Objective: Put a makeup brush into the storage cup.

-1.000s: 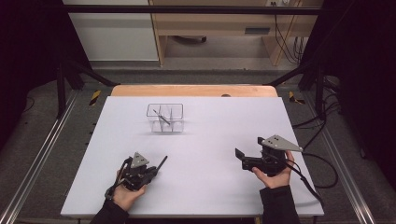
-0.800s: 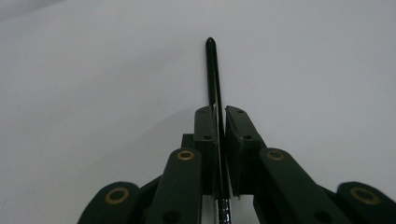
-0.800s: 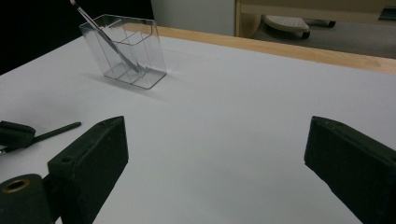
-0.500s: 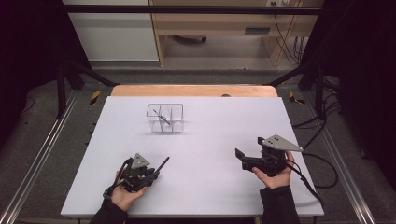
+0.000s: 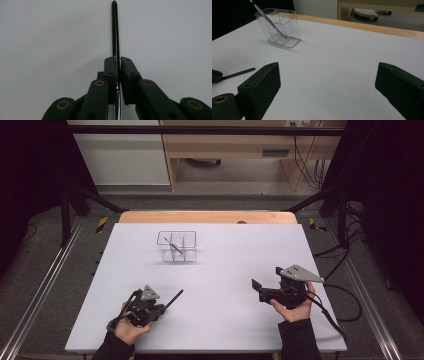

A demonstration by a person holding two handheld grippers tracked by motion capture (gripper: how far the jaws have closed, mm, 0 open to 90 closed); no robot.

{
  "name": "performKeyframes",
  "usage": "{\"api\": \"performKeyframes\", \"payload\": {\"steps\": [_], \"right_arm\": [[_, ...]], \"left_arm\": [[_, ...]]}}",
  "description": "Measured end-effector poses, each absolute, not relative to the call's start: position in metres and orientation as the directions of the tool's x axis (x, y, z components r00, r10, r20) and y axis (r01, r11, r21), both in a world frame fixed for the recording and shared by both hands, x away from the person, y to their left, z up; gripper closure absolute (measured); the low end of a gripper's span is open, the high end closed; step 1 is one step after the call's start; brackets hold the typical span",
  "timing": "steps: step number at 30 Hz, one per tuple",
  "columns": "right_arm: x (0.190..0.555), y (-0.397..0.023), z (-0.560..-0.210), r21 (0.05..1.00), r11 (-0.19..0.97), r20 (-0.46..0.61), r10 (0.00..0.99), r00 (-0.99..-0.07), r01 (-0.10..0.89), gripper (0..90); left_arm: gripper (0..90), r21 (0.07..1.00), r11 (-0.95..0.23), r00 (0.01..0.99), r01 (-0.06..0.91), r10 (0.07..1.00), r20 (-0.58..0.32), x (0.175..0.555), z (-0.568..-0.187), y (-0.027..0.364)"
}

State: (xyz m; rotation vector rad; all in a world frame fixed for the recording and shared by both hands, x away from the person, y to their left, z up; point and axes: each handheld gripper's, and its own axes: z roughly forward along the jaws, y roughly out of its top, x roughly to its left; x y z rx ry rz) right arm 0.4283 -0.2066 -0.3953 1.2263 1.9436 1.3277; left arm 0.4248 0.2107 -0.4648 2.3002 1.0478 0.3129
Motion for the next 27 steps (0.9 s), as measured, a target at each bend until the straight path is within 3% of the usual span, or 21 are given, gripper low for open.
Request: {"api": "performKeyframes", "payload": {"steps": [5,11,17,27], "right_arm": [[0.429,-0.206,-0.396,0.906,0.128,0.092,0.871,-0.483,0.404,6.8],[0.429,-0.206,-0.396,0.906,0.126,0.096,0.87,-0.484,0.405,7.0],[0.429,-0.207,-0.394,0.907,0.118,0.106,0.865,-0.49,0.404,7.3],[0.429,-0.206,-0.394,0.905,0.131,0.097,0.863,-0.496,0.405,7.6]], "left_arm": [[82.4,0.598,-0.546,0.679,0.587,0.734,0.003,0.426,-0.464,0.21],[65.0,0.586,-0.574,0.703,0.572,0.711,0.01,0.43,-0.455,0.206],[56.7,0.526,-0.619,0.718,0.583,0.696,0.023,0.44,-0.451,0.198],[61.4,0.475,-0.646,0.725,0.598,0.689,0.024,0.445,-0.455,0.197]]}}
